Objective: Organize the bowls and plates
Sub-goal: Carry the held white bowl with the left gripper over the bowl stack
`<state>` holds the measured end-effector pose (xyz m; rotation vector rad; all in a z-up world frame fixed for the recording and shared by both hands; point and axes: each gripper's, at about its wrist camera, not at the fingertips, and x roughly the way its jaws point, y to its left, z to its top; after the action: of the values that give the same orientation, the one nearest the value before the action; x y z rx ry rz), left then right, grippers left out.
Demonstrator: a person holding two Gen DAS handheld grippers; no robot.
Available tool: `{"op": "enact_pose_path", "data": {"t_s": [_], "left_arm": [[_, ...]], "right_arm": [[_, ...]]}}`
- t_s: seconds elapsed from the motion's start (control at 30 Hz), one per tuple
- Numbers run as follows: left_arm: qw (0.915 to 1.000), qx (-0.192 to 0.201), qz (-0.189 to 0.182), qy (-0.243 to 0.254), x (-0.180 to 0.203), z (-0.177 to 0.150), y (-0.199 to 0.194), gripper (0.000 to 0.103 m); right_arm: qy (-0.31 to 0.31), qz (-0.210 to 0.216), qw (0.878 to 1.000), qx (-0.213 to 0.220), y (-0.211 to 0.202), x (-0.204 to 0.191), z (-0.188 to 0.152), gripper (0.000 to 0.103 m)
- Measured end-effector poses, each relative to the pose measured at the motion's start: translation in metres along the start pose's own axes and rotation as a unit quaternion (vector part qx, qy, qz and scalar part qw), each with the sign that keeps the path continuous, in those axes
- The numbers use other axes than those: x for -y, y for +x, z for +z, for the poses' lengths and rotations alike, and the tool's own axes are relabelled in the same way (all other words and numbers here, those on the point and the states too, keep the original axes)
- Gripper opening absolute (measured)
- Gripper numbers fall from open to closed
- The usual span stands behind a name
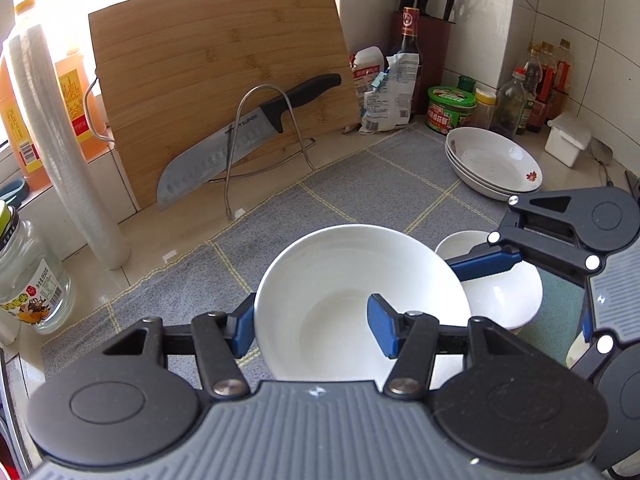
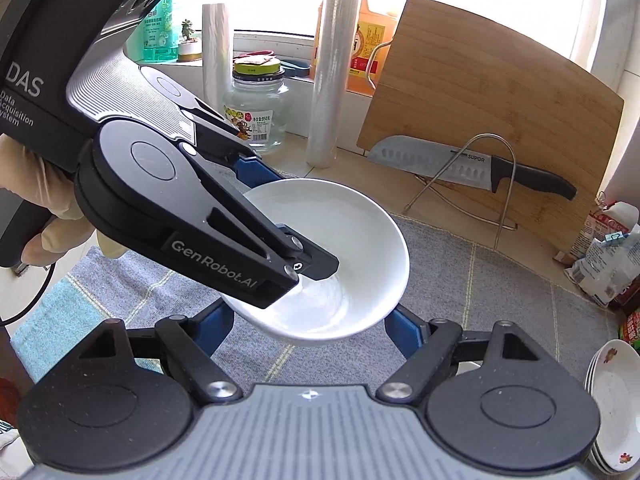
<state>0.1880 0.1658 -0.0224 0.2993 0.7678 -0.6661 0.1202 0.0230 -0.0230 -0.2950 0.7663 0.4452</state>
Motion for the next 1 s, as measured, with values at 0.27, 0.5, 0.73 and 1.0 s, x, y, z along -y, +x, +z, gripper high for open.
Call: {"op": "enact_pose_path", "data": {"t_s": [0.27, 0.5, 0.73, 1.0], "left_arm": [[0.9995, 0.004, -0.021, 0.022, 0.036, 0.013, 0.006, 0.057], [0.9982, 0.002, -0.042, 0.041, 0.06, 0.024, 0.017, 0.057], [0.9962, 0.003, -0.065, 0.058, 0.082, 0.037, 0.031, 0.057], [0.9939, -0.005, -0.084, 0.072, 0.098, 0.044, 0.045, 0.057]], "right_arm": [[0.015, -0.022, 1.0, 0.002, -0.024, 0.019, -0.022, 0.086], [0.031, -0.042, 0.999, -0.002, -0.036, 0.037, -0.037, 0.086], [0.051, -0.064, 0.997, -0.004, -0.047, 0.053, -0.05, 0.086], [0.067, -0.077, 0.995, -0.012, -0.054, 0.067, -0.062, 0.086]]}}
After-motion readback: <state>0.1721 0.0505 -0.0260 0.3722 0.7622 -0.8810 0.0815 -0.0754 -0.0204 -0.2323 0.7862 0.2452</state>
